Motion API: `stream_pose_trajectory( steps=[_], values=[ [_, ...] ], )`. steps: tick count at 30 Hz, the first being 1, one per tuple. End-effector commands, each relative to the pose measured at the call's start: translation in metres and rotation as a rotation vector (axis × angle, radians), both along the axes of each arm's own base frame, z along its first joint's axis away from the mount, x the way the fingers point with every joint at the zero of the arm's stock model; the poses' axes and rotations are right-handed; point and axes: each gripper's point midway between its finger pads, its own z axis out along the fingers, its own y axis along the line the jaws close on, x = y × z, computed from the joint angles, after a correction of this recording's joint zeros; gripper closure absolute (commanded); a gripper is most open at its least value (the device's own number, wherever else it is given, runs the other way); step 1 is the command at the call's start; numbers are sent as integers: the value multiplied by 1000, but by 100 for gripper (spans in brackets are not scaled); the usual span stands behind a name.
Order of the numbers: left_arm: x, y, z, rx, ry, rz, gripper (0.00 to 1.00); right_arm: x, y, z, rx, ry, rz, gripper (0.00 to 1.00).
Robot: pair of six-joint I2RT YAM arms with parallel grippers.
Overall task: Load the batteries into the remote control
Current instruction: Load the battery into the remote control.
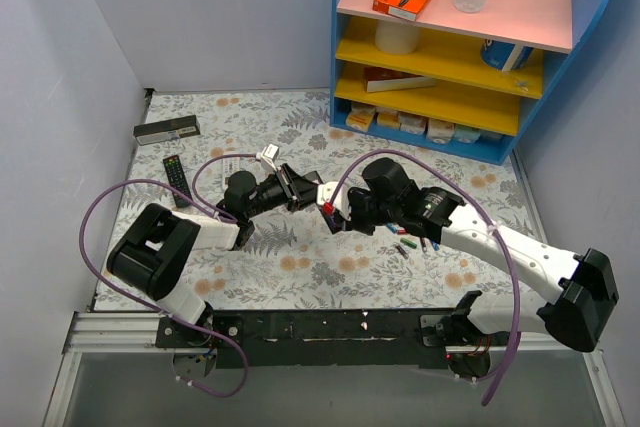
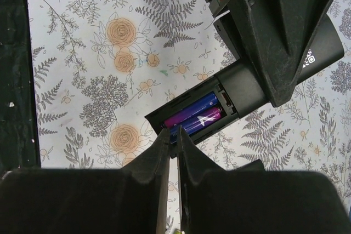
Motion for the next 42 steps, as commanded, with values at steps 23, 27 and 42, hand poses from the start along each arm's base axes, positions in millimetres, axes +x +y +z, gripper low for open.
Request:
stream_pose_trajectory(
  steps=[23,27,42],
  values=[
    [-24,4,81,-337,262,-111,100,10,-8,-35,111,134,-69,87],
    [-28,3,88,-339,238,-139,100,5,-9,-36,172,211,-56,87],
    [-51,7,124,-408,115,-267,100,5,-1,-26,381,436,4,87]
  ],
)
